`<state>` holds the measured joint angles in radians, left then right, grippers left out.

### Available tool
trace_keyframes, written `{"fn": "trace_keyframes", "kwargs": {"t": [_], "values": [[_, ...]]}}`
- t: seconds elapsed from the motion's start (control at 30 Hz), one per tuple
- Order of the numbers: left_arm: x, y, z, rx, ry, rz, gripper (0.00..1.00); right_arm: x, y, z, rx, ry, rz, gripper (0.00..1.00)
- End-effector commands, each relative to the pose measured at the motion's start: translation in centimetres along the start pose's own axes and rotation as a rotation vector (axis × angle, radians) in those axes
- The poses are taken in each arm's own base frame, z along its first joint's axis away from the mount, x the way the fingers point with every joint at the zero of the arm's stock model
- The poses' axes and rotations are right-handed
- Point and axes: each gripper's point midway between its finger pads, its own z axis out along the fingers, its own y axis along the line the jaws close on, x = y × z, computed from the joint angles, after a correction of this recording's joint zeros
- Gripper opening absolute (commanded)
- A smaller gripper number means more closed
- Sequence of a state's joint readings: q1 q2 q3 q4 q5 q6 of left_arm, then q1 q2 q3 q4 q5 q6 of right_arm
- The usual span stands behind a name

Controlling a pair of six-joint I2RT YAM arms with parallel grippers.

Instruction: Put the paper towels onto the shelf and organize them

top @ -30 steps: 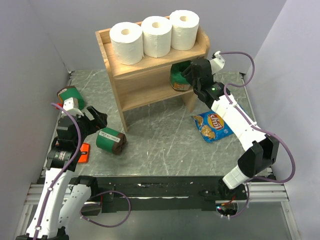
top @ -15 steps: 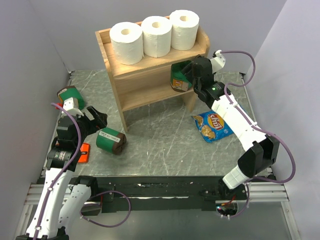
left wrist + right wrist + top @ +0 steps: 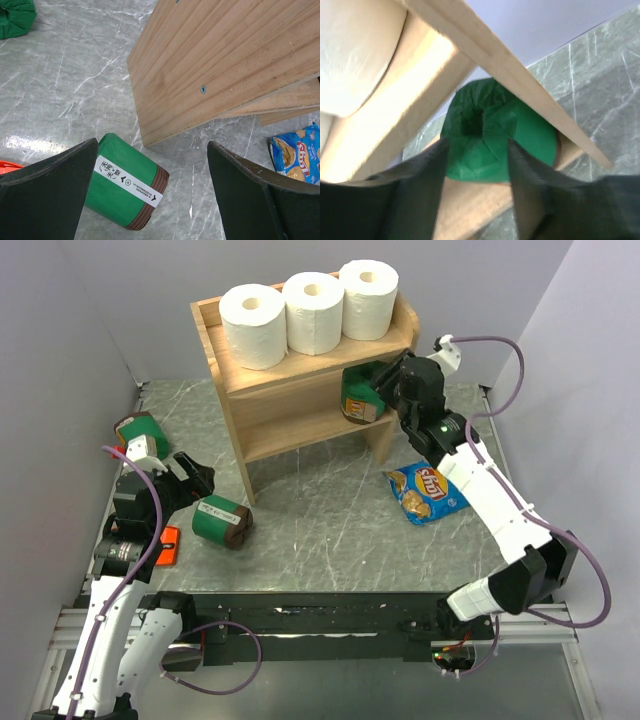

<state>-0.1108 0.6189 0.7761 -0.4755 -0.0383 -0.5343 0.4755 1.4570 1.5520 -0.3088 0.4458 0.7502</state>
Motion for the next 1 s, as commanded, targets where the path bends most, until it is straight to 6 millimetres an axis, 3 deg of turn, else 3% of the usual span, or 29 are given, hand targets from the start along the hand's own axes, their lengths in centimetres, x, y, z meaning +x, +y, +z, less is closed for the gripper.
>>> {"fn": "trace_keyframes", "kwargs": {"t": [0.0, 0.13, 0.4, 0.77, 0.97], "values": [[-1.0, -0.6, -0.1, 0.027, -0.037, 0.010, 0.96, -0.7, 0.0, -2.4, -0.060, -0.013, -0.027, 0.48], [-1.1, -0.6, -0.1, 0.030, -0.039, 0.008, 0.96, 1.8, -1.9, -2.5, -0.062, 0.020, -0.053, 0.40], [-0.9, -0.6, -0.1, 0.030, -0.033, 0.002, 0.96, 4.0, -1.4, -1.6, -0.151, 0.047, -0.073, 0.37], [-0.3, 0.4, 0.6, -0.024, -0.013, -0.010, 0.96, 3.9, 0.1, 1.2, -0.162, 0.015, -0.112, 0.38], [0.3, 2.1, 1.4, -0.134, 0.007, -0.084, 0.96, 3.3, 0.5, 1.8, -0.175, -0.013, -0.118, 0.38]]}}
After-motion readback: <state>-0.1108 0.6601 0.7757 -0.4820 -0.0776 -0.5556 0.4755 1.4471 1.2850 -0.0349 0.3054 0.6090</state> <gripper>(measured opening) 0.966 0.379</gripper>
